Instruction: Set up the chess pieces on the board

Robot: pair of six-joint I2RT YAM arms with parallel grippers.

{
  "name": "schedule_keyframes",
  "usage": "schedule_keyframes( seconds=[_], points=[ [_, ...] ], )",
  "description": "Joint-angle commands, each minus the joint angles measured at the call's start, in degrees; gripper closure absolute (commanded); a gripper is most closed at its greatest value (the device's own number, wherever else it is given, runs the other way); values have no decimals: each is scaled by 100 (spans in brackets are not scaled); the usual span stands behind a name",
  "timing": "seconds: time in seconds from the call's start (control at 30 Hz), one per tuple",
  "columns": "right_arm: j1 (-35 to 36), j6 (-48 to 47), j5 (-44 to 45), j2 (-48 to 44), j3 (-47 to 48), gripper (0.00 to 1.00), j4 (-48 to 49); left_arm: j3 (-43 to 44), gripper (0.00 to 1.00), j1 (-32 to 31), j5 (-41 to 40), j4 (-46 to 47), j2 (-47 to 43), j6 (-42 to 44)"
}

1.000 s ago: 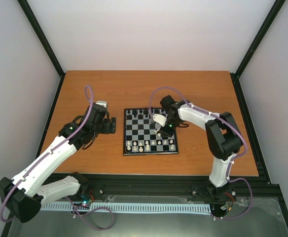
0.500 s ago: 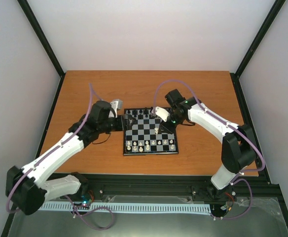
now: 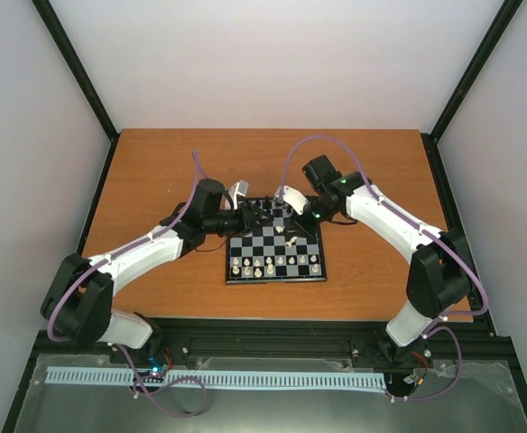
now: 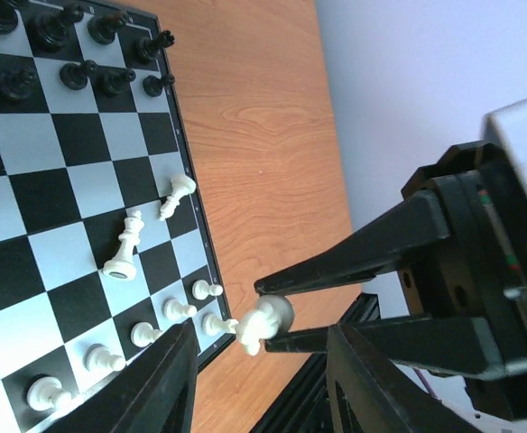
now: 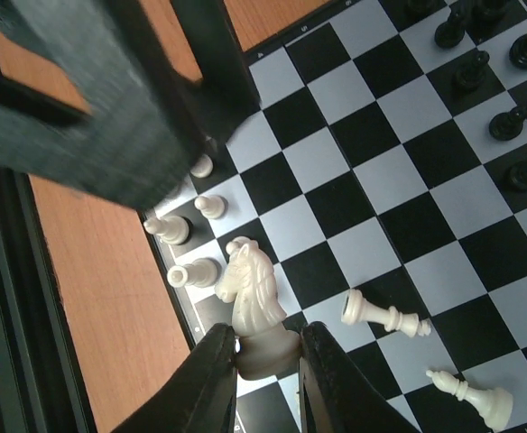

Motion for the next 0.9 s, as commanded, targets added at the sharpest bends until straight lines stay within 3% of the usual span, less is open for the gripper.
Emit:
schedule_keyframes(
  seconds=[0.0,0.87],
  points=[
    [-35,102,-265,-175,179,80,25,235,60,32,420,575,296,-350],
    [-53,230,-543,-44,231,79,101,472,84,-254,749,735,731,-491]
  ],
)
